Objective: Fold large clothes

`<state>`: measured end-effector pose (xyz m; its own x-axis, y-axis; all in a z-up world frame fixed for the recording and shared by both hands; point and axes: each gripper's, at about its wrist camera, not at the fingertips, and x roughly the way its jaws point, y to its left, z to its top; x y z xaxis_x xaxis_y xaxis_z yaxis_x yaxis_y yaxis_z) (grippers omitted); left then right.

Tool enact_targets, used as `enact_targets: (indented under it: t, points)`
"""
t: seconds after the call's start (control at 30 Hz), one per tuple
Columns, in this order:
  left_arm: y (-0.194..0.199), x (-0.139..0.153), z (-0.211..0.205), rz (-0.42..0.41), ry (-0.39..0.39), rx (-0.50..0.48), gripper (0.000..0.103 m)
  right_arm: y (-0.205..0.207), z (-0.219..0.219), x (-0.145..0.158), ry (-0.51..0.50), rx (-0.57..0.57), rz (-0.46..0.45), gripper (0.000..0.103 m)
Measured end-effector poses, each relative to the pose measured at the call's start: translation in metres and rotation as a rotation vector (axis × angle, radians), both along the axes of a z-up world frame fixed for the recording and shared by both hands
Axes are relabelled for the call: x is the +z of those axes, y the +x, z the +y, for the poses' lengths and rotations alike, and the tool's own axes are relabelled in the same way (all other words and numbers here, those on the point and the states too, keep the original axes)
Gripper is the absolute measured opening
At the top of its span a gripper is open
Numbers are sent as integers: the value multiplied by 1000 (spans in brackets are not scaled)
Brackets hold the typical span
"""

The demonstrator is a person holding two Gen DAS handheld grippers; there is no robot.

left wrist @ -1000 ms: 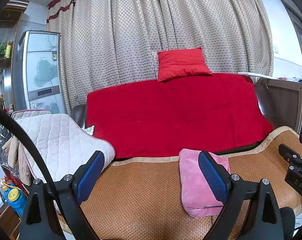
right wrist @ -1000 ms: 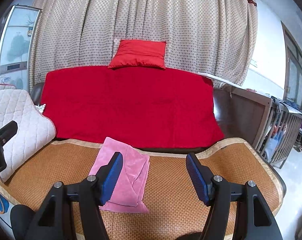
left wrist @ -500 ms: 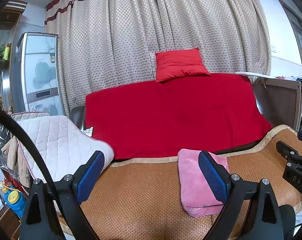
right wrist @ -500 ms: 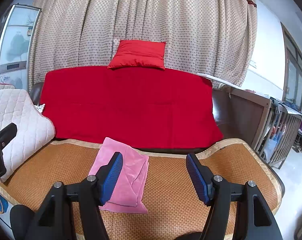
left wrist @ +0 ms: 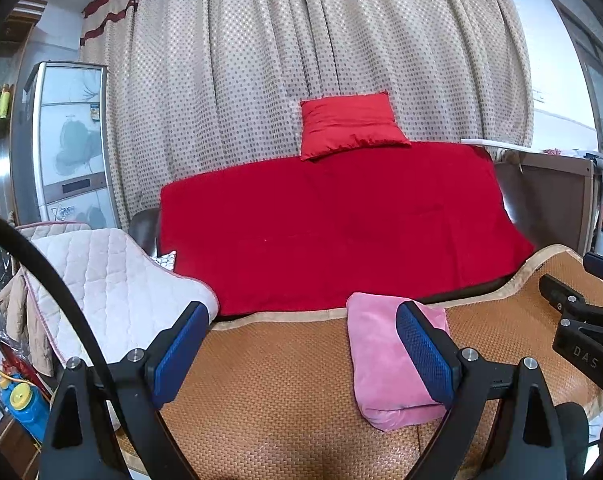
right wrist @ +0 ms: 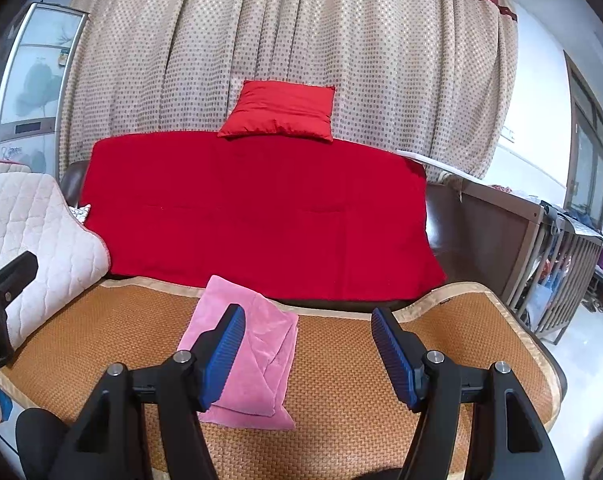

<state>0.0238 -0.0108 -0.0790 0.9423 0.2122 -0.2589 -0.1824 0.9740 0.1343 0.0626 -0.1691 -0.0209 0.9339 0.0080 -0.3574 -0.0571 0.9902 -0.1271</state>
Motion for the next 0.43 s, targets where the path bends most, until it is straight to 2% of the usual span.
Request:
enact_targets:
  t: [0.23,0.43]
  points:
    - [11,-5,-2,17,-1,-14,95,14,3,-5,-11,11,16,70]
    - [23,-7,-4,-11,-18,-61,95,30,4,-12,-14,12,30,70]
